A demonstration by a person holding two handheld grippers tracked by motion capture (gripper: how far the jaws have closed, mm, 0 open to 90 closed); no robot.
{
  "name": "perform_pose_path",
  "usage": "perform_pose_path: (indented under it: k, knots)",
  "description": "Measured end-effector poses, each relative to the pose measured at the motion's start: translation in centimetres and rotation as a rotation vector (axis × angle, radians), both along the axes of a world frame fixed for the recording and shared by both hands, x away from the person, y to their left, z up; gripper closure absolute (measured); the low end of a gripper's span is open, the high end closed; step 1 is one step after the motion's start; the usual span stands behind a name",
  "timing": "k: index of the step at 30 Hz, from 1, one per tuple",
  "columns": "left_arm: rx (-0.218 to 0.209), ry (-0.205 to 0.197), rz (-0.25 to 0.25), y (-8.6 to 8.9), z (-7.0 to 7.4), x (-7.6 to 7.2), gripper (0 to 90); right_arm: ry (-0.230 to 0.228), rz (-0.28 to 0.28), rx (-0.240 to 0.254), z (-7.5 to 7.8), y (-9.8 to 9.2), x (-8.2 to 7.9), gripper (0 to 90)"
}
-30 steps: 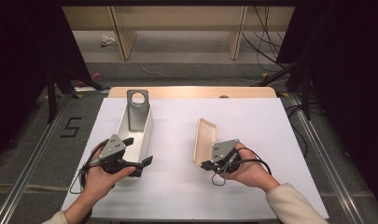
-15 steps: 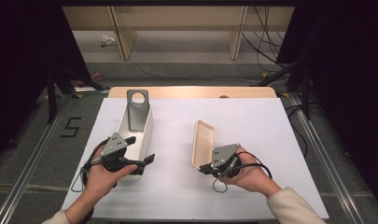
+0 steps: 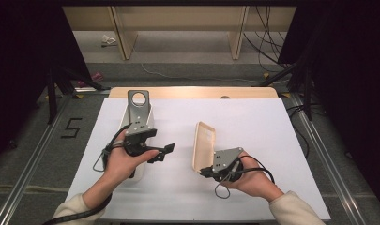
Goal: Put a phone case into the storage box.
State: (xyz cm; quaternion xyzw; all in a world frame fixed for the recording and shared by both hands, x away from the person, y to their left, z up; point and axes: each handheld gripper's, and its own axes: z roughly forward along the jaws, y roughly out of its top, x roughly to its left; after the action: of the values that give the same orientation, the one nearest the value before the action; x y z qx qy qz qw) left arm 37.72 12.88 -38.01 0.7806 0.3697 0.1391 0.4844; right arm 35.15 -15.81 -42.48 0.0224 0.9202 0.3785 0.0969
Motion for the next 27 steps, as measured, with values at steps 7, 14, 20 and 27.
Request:
perform_pose_path:
  k: [7,14,20,27]
  knots:
    - [0.049,0.047,-0.049,-3.3,0.9,2.3,15.4,-0.009,0.005,-0.001,0.2,0.1,-0.2,87.9]
    - [0.072,0.101,-0.054,-5.3,0.9,4.1,18.9,-0.021,0.014,0.001,0.2,0.4,-0.3,87.9]
    - [0.103,0.135,-0.047,-6.7,0.8,5.5,24.4,-0.017,0.017,0.003,0.2,0.5,-0.4,87.9]
    - [0.106,0.185,-0.021,-7.9,0.6,7.3,29.3,-0.029,0.024,-0.003,0.3,0.7,-0.6,87.9]
